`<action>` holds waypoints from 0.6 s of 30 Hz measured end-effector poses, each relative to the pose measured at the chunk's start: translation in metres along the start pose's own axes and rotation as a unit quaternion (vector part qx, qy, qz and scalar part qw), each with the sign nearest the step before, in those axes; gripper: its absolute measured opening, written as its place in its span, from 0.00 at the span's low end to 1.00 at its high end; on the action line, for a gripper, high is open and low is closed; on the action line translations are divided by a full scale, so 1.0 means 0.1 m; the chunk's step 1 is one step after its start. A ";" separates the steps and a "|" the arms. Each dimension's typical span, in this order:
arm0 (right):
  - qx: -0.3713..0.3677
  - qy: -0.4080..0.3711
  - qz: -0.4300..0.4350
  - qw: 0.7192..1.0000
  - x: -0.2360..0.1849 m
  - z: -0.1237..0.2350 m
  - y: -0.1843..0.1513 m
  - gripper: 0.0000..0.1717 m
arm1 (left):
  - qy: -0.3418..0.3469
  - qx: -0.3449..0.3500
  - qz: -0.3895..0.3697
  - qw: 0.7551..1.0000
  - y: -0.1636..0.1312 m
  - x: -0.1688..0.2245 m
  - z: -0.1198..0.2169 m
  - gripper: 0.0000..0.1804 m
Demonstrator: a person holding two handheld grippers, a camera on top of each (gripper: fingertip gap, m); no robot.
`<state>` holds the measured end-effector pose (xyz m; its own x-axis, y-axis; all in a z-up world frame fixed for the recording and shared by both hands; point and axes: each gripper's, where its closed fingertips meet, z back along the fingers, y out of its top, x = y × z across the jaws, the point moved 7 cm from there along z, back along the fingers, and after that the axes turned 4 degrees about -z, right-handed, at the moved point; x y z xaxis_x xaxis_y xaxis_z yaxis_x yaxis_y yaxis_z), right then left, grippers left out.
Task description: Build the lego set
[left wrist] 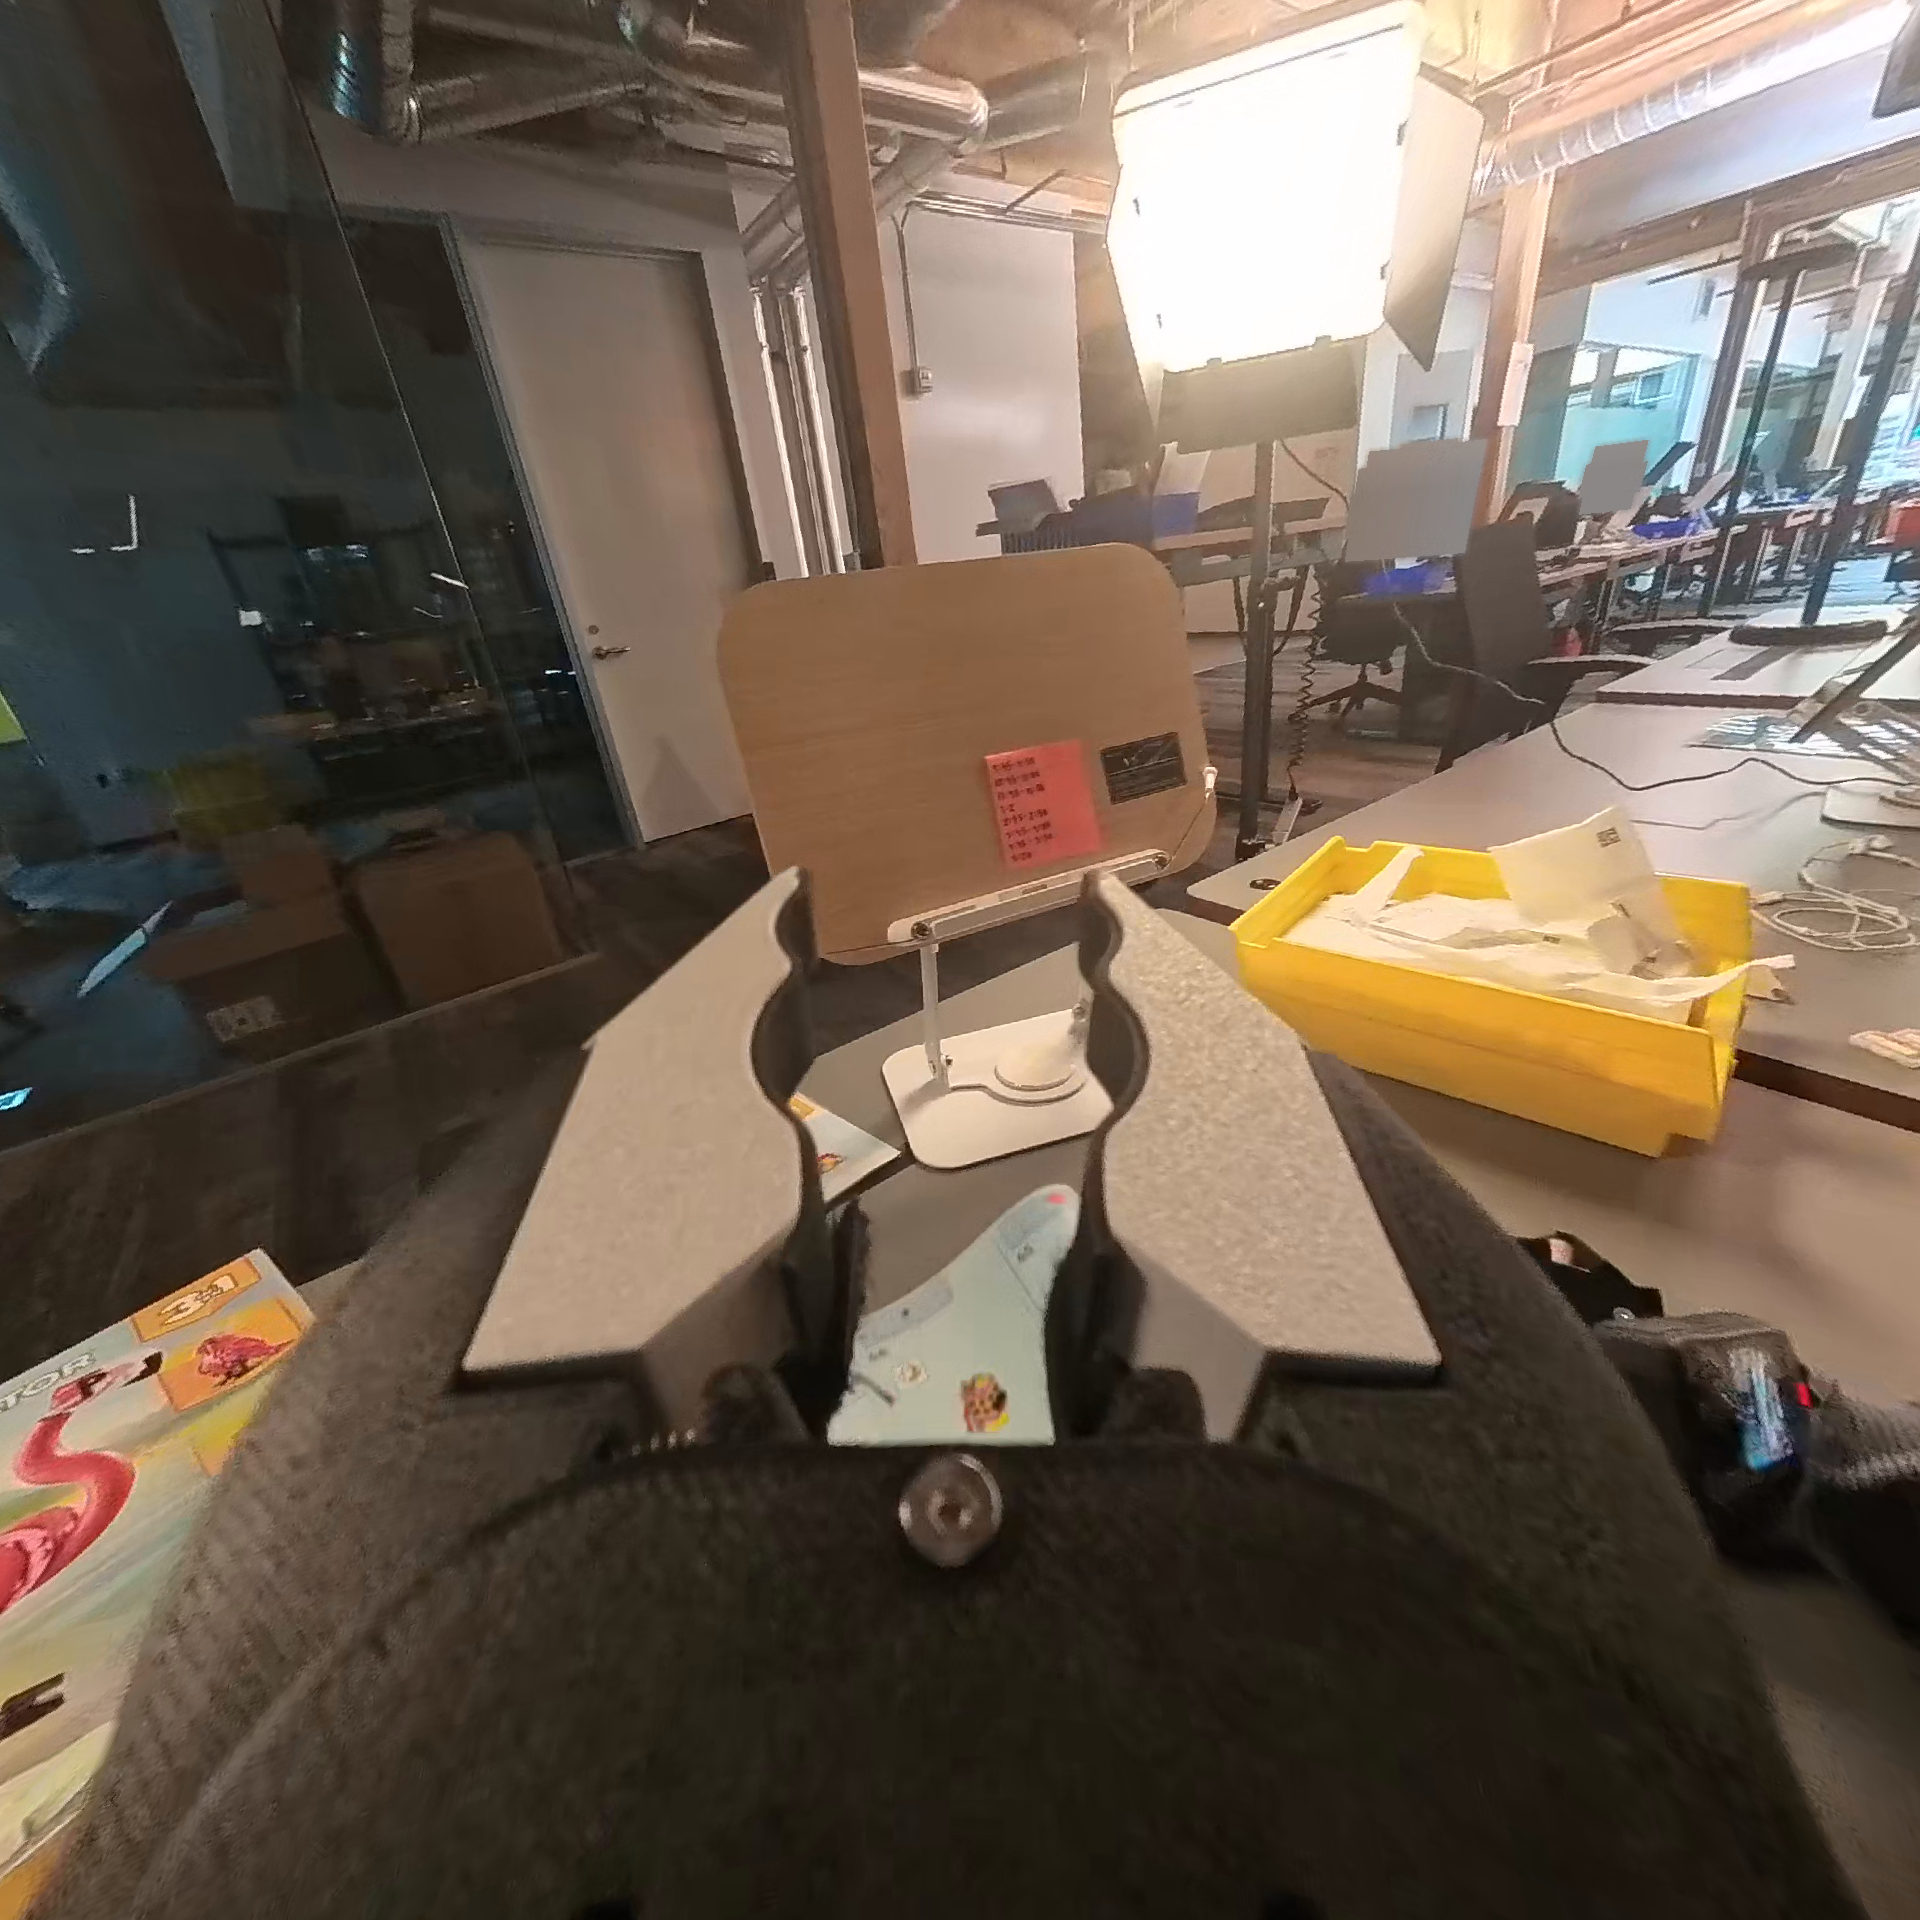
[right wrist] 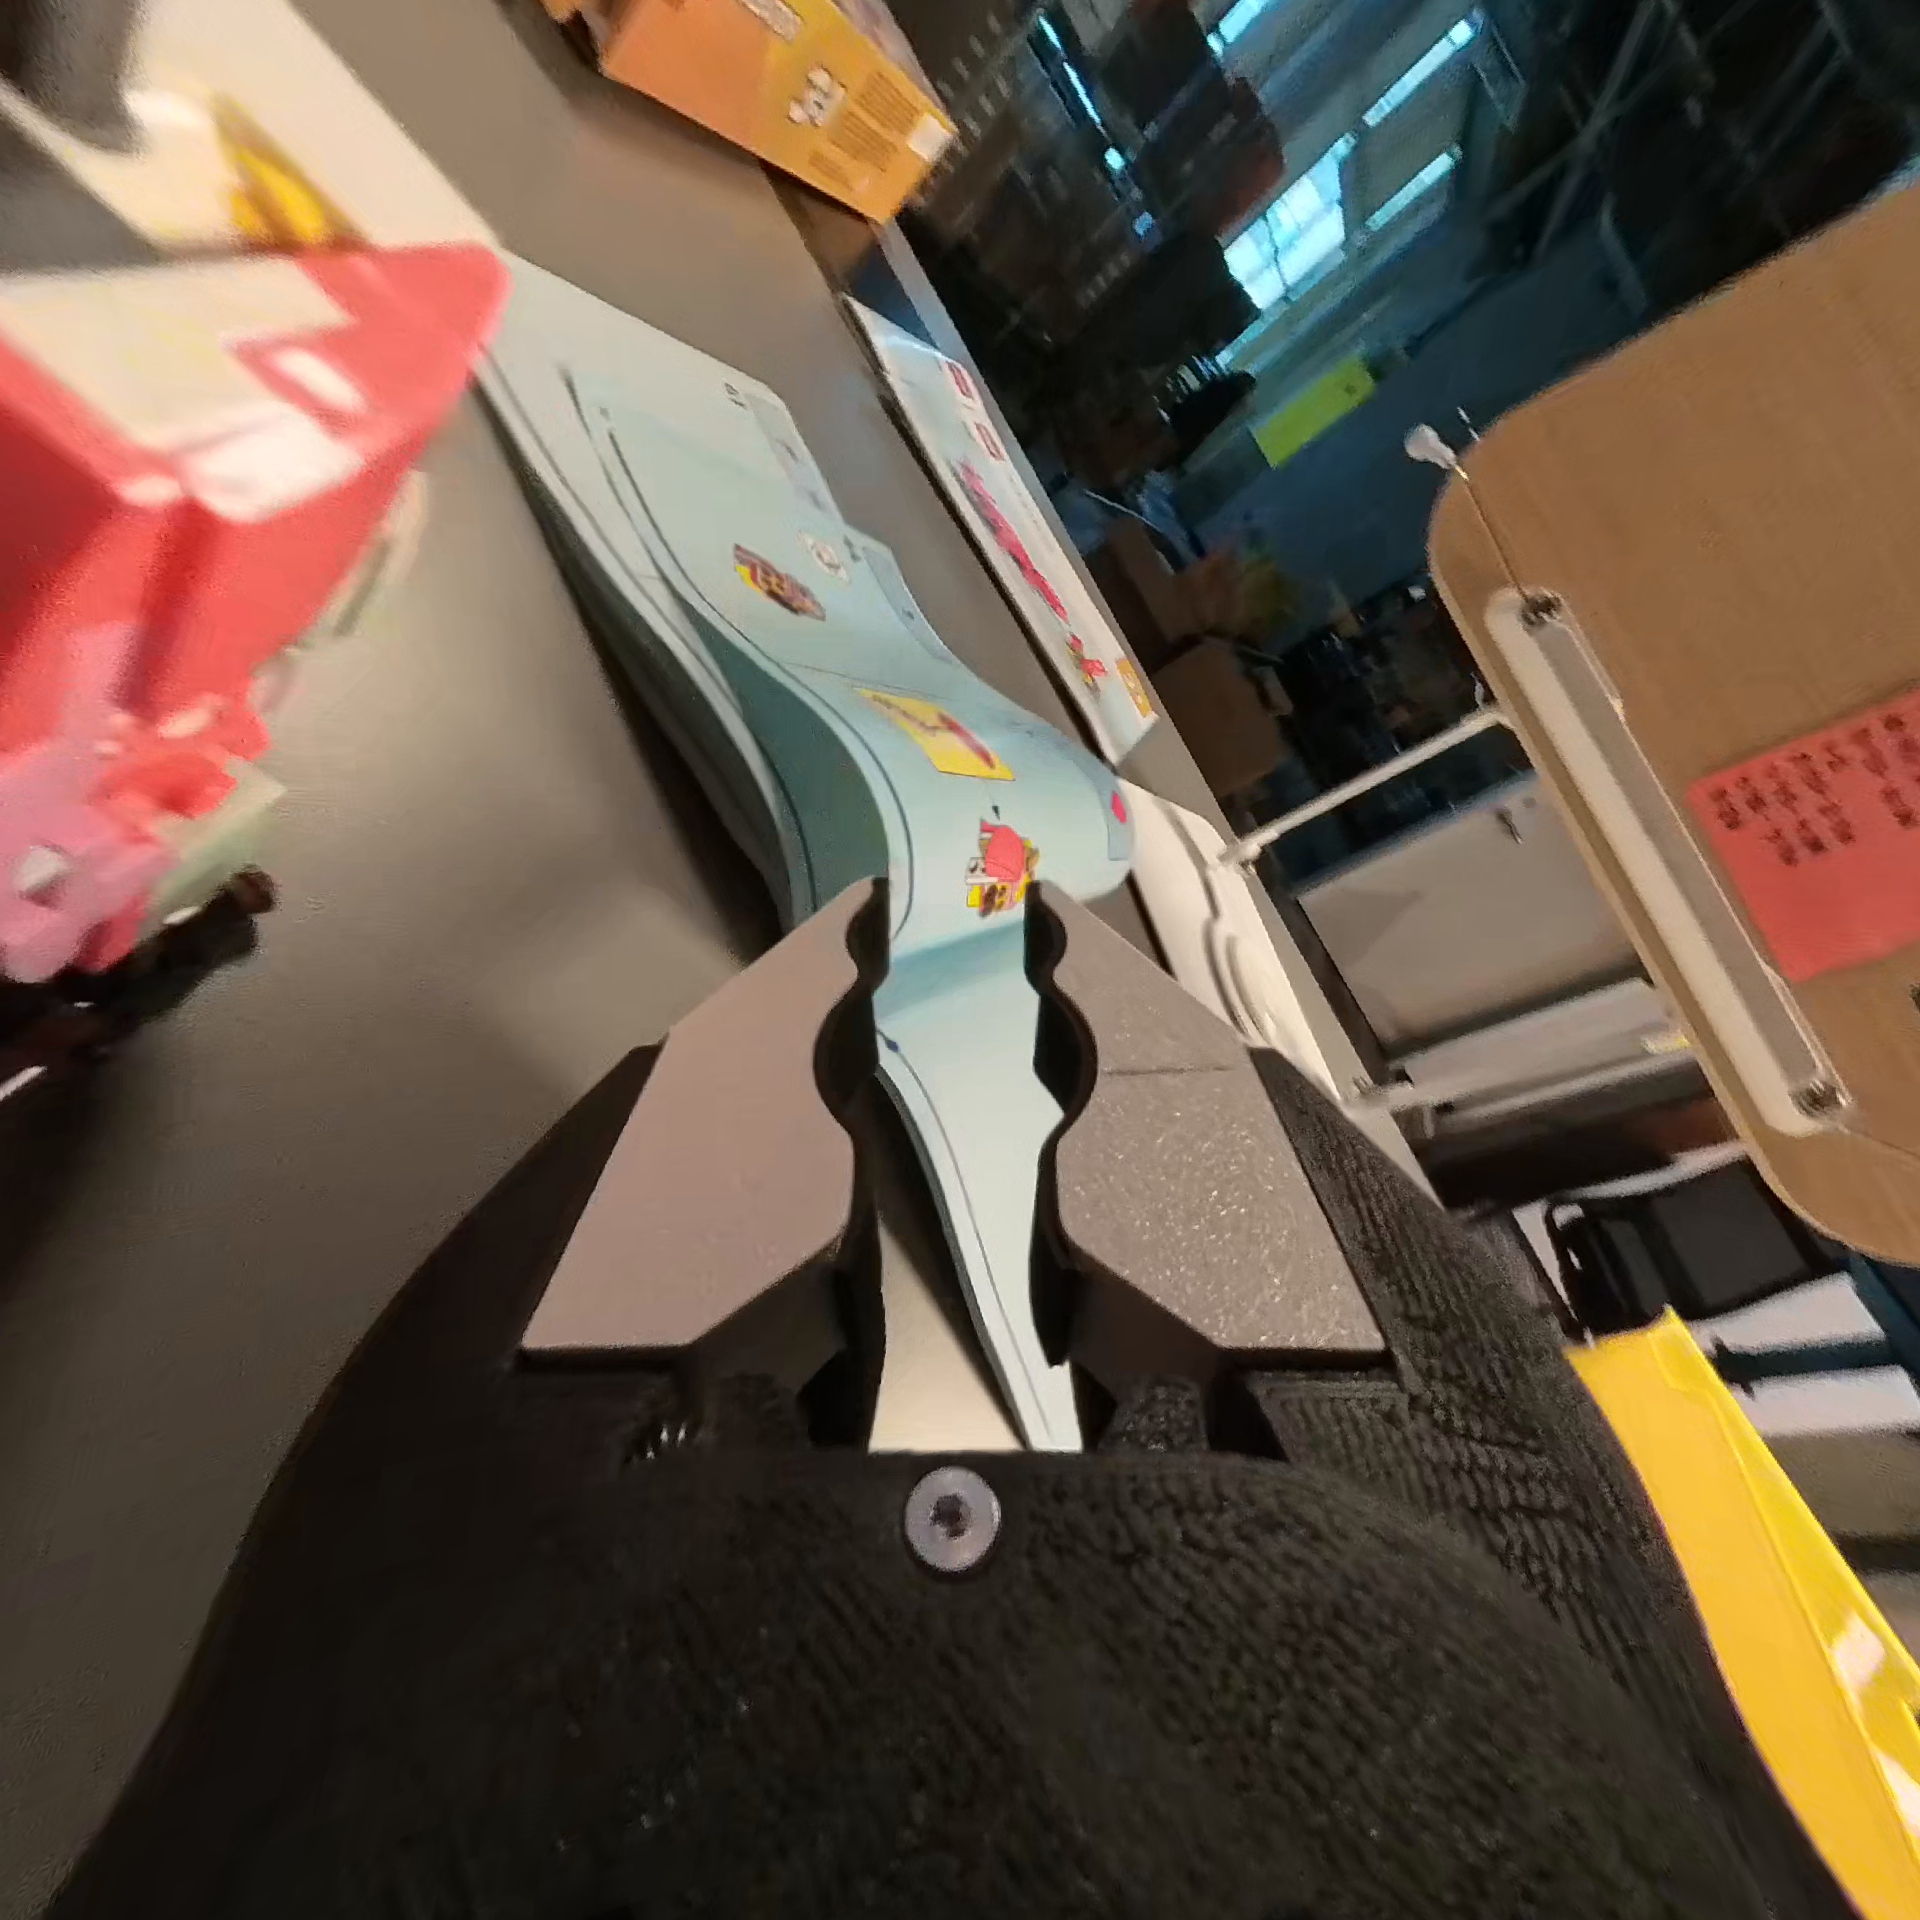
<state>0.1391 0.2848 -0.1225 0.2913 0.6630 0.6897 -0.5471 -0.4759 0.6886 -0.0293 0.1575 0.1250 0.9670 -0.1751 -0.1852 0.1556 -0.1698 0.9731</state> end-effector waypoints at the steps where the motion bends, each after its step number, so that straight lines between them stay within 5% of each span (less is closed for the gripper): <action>1: -0.009 -0.013 -0.006 1.000 0.02 0.01 -0.02 0.14 | -0.003 0.002 0.002 1.000 0.00 0.00 0.00 0.27; 9: -0.077 -0.107 -0.102 0.986 0.28 0.12 -0.17 0.07 | -0.015 0.008 0.015 1.000 0.00 -0.01 0.02 0.27; 18: -0.073 -0.130 -0.312 0.938 0.64 0.30 -0.41 0.05 | -0.027 0.014 0.030 0.999 0.00 -0.02 0.02 0.26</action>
<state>0.2040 0.3294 -0.0997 0.7615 0.6144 0.2067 -0.3030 0.0555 0.9514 -0.0315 0.1554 0.1252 0.9618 -0.2383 -0.1351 0.0915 -0.1851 0.9784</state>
